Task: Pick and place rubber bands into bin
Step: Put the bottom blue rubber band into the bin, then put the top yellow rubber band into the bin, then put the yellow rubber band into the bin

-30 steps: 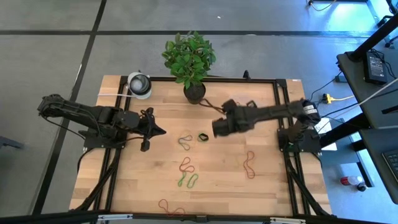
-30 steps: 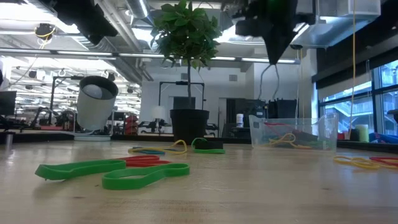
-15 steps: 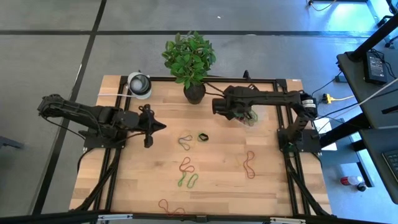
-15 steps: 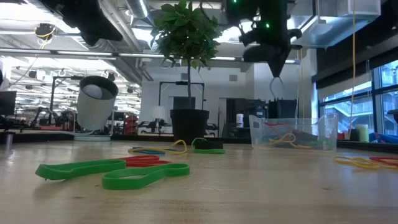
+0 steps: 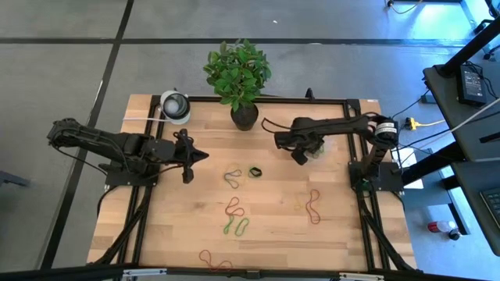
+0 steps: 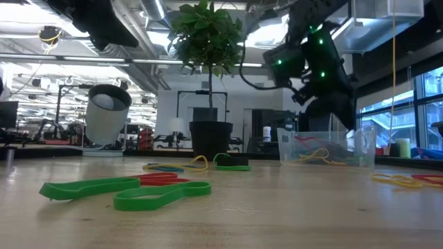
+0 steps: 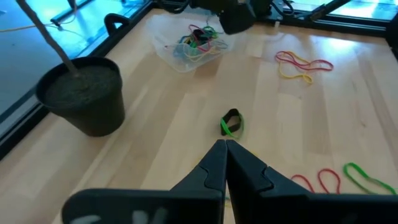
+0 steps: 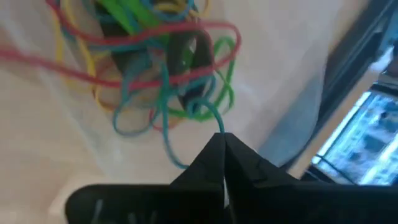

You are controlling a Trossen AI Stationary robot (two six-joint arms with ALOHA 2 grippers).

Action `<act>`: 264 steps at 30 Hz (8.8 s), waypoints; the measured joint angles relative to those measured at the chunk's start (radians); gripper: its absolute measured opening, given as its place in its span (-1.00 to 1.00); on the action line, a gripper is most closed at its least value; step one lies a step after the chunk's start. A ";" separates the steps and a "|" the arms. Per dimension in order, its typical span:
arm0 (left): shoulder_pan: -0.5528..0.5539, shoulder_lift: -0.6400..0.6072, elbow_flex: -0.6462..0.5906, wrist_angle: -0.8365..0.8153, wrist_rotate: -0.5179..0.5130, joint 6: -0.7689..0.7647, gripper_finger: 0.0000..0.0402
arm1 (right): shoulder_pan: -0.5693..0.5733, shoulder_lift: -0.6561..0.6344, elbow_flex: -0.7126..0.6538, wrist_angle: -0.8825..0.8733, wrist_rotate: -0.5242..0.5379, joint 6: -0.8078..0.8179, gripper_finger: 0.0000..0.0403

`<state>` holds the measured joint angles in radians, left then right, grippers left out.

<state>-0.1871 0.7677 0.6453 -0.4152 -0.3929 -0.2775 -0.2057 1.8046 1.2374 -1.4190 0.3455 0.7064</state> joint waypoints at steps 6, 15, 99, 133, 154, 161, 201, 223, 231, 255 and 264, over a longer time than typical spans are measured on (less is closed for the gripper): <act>0.000 0.000 0.000 0.000 -0.008 0.000 -0.99 | -0.027 0.000 -0.027 0.050 -0.001 0.023 -0.87; 0.000 0.000 0.000 0.000 -0.006 0.001 -0.99 | -0.059 -0.062 -0.023 0.063 0.000 0.023 -0.56; 0.175 0.931 0.510 -0.307 0.204 -0.341 -0.99 | 0.903 -0.871 -0.787 1.006 -0.033 0.336 -0.97; 0.271 1.261 1.134 0.312 -0.099 0.292 -0.99 | 0.903 -0.871 -0.787 0.998 -0.026 0.364 -0.97; 0.359 1.493 1.189 0.342 0.111 0.343 -0.91 | 0.902 -0.871 -0.787 1.004 0.045 0.415 -0.97; 0.370 1.493 1.189 0.239 0.131 0.268 -0.55 | 0.902 -0.871 -0.787 0.995 0.057 0.413 -0.97; 0.041 0.712 0.434 0.086 0.156 0.025 -0.99 | 0.784 -0.612 -0.492 0.793 0.039 0.468 -0.99; -0.050 0.181 -0.027 0.125 0.173 -0.105 -0.98 | 0.587 0.017 -0.113 0.494 -0.305 0.890 -0.54; -0.055 0.181 -0.035 0.119 0.223 -0.103 -0.98 | 0.583 0.091 -0.112 0.553 -0.244 0.939 -0.45; -0.054 0.182 -0.035 0.119 0.231 -0.068 -0.99 | 0.631 0.074 0.415 0.043 0.124 0.965 -0.99; -0.054 0.182 -0.035 0.119 0.228 -0.068 -0.98 | 0.626 0.056 0.563 -0.146 0.345 0.908 -0.99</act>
<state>-0.2412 0.9497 0.6106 -0.2960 -0.1645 -0.3454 0.4205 1.8608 1.8007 -1.5654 0.6908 1.6149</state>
